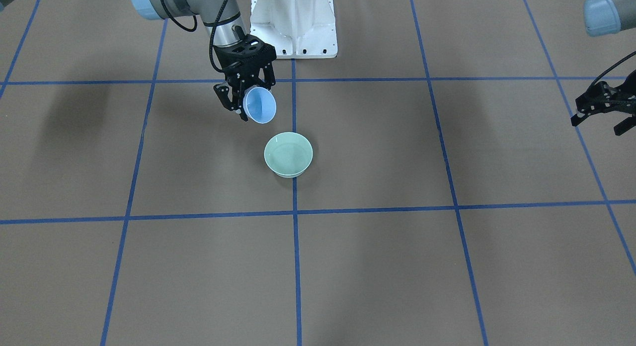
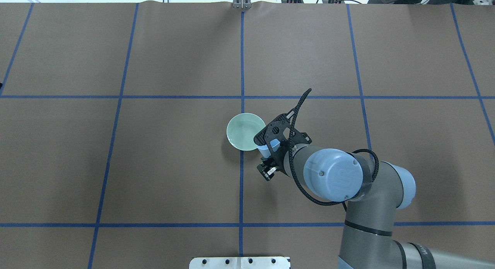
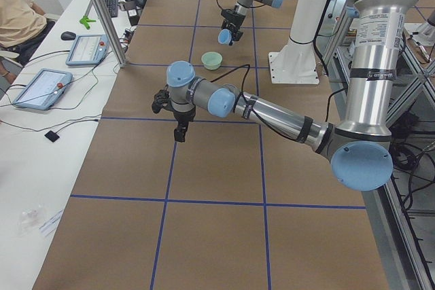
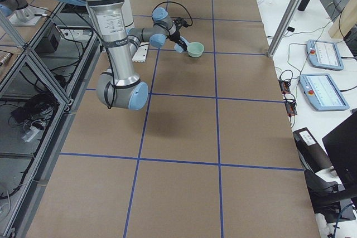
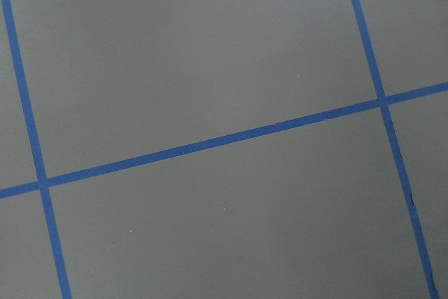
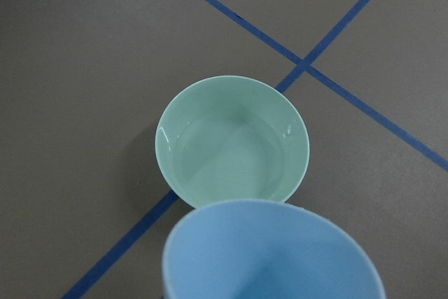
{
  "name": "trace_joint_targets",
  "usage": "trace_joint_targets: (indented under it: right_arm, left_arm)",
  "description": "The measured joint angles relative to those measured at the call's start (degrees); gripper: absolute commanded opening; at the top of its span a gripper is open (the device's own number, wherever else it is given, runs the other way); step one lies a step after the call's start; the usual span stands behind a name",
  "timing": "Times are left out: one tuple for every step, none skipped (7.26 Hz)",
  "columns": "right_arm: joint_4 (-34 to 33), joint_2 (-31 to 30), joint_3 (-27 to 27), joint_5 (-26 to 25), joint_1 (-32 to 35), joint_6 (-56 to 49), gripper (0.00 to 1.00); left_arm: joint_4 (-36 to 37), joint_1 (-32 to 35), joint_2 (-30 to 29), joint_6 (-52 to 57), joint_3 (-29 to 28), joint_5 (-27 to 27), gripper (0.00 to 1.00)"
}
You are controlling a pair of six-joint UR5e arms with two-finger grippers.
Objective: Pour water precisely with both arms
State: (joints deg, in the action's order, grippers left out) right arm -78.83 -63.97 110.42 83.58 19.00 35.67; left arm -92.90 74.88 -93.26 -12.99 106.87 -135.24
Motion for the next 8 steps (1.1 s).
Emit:
trace_joint_targets:
  right_arm:
    - [-2.7,1.8,-1.3,1.7,0.9,-0.3,0.0]
    - [-4.9,2.8,-2.0,3.2,1.5,-0.4,0.0]
    - [-6.4,3.3,-2.5,4.7,2.1,-0.5,0.0]
    - [-7.7,4.0,-3.3,6.9,2.9,-0.6,0.0]
    - [-9.9,6.3,-4.9,9.1,3.7,-0.6,0.0]
    - [-12.8,9.4,-7.0,10.6,4.4,-0.5,0.0]
    - [-15.2,11.7,-8.6,11.9,4.9,-0.5,0.0]
    - [-17.5,13.3,-9.6,13.3,5.3,-0.6,0.0]
  left_arm:
    - [0.0,0.0,0.0,0.0,0.0,-0.3,1.0]
    - [0.0,0.0,0.0,-0.1,0.0,-0.4,1.0]
    - [0.0,0.0,0.0,-0.1,-0.1,-0.5,1.0]
    - [0.0,0.0,0.0,-0.1,-0.1,-0.5,1.0]
    - [0.0,0.0,0.0,-0.1,-0.2,-0.5,1.0]
    - [0.0,0.0,0.0,-0.1,-0.3,-0.6,1.0]
    - [0.0,0.0,0.0,-0.1,-0.3,-0.6,1.0]
    - [0.0,-0.1,0.0,-0.1,-0.3,-0.6,1.0]
